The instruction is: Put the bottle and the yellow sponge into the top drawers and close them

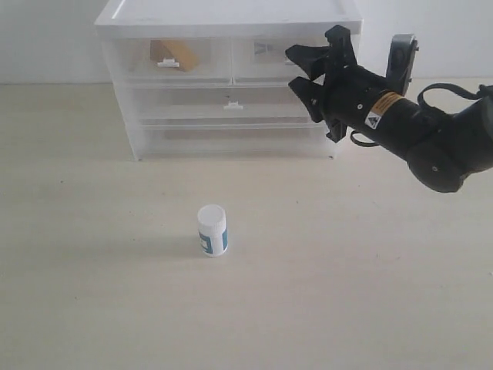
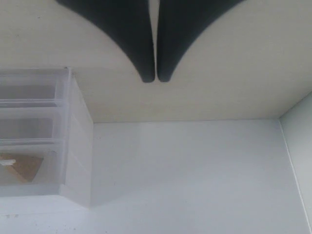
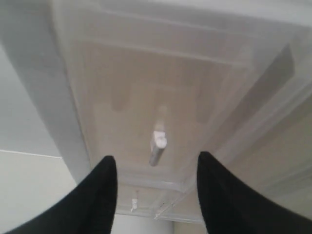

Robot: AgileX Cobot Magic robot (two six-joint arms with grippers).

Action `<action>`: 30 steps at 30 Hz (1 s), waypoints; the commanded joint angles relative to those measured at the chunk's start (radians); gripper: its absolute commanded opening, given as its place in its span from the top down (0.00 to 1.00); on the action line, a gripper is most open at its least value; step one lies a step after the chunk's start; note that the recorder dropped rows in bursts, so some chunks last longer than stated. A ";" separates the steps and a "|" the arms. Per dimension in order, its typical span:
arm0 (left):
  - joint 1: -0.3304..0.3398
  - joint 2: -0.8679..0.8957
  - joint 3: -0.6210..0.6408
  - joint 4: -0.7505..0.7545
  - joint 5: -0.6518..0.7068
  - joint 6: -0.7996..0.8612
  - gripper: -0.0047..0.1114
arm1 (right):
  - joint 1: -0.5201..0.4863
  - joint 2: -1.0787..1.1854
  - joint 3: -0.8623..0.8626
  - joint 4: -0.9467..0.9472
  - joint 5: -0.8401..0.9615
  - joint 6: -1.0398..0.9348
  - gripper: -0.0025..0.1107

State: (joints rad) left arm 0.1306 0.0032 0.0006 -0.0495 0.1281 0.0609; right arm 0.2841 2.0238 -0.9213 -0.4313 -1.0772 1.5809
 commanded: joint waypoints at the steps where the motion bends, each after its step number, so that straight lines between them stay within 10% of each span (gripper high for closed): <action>1: 0.003 -0.003 -0.001 -0.004 -0.004 0.001 0.93 | 0.004 0.005 -0.011 0.034 -0.012 -0.002 0.82; 3: 0.003 -0.003 -0.001 -0.004 -0.004 0.001 0.93 | 0.004 0.005 -0.011 0.053 -0.012 0.000 0.98; 24: 0.003 -0.003 -0.001 -0.004 -0.004 0.001 0.93 | 0.004 -0.136 0.417 -0.242 -0.144 -0.206 0.98; 30: 0.003 -0.003 -0.001 -0.004 -0.006 0.001 0.93 | 0.006 -0.174 0.422 -0.333 -0.083 -0.295 0.76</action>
State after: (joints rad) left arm 0.1306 0.0032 0.0006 -0.0495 0.1281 0.0609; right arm 0.2890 1.8717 -0.5051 -0.7198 -1.1975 1.3395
